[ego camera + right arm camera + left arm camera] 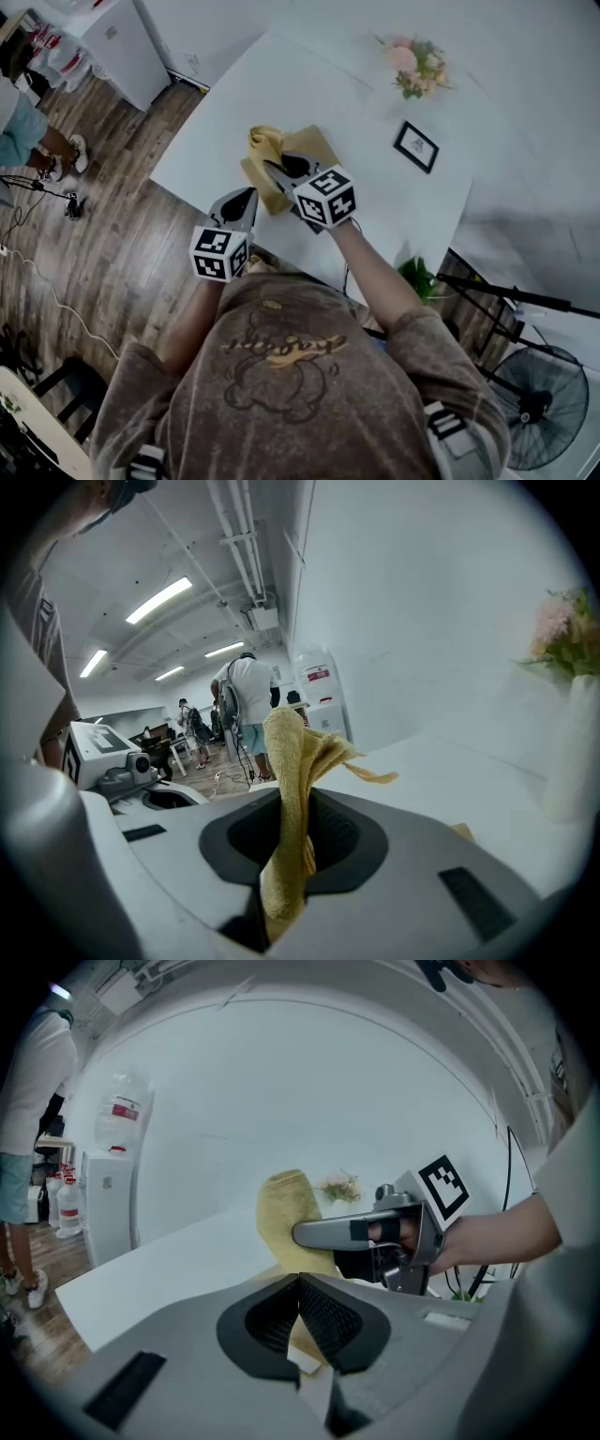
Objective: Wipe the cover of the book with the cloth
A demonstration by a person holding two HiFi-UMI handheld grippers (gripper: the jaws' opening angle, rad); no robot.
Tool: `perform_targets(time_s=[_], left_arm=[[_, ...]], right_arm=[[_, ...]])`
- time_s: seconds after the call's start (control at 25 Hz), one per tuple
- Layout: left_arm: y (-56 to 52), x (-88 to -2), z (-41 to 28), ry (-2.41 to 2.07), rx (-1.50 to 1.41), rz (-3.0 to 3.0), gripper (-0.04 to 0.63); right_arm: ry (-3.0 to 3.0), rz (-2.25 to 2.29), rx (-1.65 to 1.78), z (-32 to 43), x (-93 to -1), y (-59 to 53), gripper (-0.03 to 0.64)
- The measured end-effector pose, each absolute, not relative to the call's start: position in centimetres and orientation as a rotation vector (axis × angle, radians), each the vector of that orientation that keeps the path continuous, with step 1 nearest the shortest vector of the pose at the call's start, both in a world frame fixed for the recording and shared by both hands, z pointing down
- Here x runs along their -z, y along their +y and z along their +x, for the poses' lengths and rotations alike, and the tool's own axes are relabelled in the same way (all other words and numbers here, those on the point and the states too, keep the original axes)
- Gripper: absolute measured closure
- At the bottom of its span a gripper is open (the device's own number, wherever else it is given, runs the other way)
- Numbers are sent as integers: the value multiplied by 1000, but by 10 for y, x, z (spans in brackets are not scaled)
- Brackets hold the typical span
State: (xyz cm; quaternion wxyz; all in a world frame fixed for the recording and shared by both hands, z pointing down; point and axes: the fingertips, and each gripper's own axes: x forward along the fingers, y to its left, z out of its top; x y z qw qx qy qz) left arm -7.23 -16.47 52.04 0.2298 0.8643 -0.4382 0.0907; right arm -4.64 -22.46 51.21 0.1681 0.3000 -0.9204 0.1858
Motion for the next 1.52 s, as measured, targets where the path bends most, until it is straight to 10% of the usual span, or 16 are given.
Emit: perform_targets(time_s=[1.52], left_arm=[[-183, -566, -50, -1120, -314, 2312, 592]], right_arm=[[-2424, 632, -418, -58, -602, -269, 557]])
